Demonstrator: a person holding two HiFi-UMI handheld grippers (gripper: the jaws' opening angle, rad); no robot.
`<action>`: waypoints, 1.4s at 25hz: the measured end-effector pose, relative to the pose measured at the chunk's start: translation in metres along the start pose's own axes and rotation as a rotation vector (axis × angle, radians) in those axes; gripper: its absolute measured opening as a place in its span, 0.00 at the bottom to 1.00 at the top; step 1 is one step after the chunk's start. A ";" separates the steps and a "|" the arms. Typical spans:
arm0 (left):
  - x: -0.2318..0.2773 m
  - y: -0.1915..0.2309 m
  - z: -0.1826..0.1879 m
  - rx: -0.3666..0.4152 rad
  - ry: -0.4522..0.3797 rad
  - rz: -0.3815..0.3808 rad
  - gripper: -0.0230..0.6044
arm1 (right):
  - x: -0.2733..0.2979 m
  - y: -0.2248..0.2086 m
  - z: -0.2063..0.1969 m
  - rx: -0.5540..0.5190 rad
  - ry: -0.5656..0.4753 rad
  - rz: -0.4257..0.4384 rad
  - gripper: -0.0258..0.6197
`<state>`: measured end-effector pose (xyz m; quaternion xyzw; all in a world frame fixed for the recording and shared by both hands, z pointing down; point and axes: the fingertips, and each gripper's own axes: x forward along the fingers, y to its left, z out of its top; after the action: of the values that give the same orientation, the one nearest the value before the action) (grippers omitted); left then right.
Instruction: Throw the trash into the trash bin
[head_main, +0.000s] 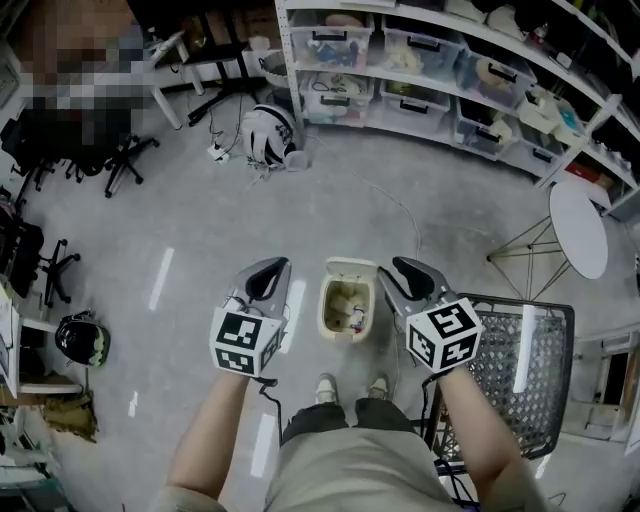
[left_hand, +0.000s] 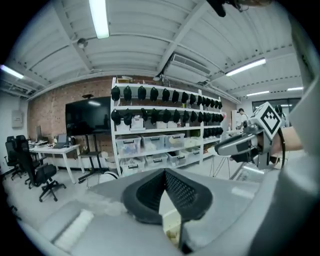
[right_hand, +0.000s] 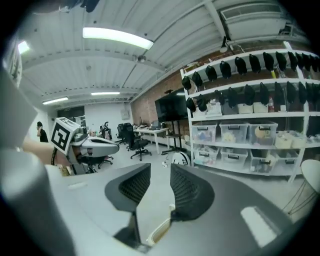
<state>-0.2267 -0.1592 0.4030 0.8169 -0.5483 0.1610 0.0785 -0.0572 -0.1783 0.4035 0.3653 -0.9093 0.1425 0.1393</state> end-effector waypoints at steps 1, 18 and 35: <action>-0.008 -0.004 0.012 0.020 -0.024 0.001 0.04 | -0.011 0.004 0.014 -0.008 -0.028 -0.002 0.24; -0.129 -0.060 0.157 0.124 -0.333 0.088 0.04 | -0.162 0.066 0.166 -0.180 -0.328 0.033 0.19; -0.163 -0.092 0.194 0.110 -0.409 0.059 0.04 | -0.217 0.081 0.193 -0.255 -0.462 -0.040 0.05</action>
<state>-0.1641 -0.0405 0.1688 0.8191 -0.5670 0.0237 -0.0840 0.0075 -0.0567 0.1359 0.3853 -0.9203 -0.0633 -0.0245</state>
